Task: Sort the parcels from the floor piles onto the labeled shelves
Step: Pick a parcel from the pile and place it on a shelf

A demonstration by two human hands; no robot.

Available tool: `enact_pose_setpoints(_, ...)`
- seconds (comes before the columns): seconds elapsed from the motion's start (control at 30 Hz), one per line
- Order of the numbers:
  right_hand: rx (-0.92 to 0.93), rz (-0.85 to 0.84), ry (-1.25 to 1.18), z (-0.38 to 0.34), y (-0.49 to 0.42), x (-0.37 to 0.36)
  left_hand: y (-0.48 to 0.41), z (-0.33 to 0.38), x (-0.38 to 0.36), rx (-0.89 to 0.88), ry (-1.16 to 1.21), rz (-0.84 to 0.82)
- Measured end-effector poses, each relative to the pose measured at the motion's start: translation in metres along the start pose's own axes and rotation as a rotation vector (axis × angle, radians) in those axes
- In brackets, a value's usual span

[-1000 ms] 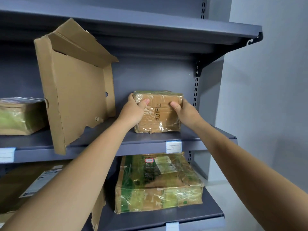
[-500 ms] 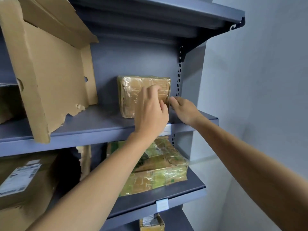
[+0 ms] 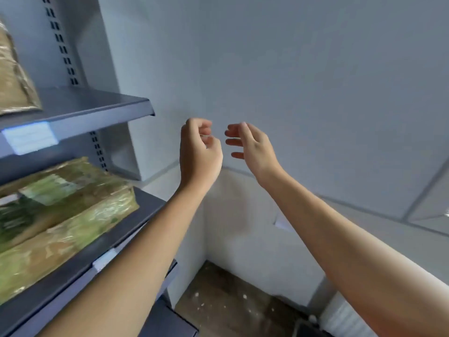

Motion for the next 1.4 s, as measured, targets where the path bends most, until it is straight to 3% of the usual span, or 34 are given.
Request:
enact_pose_setpoints(0.4,-0.155,0.405,0.06,0.079,0.176,0.28,0.202,0.152,-0.203,0.119,0.368,-0.422)
enact_pose_setpoints(0.9,-0.225,0.743,0.172,0.11,0.433,0.573,0.469,0.396,-0.339,0.16,0.611,-0.789)
enact_pose_setpoints(1.13,-0.256,0.863,0.178,0.126,0.478,0.677,0.526,0.468,-0.411,0.133,0.675,-0.91)
enact_pose_setpoints(1.4,-0.316,0.914,0.22,0.151,0.478,0.794,0.571,0.504,-0.528,0.237,0.683,-0.965)
Point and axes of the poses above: each hand's wrist, its own y-axis away from the middle knuckle, its own x-axis out of the back of the hand, z = x × y, the point moved 4 cm from there along -y, towards the middle knuckle, and after that the axes turned 8 degrees about -x, right-handed, at the moved point
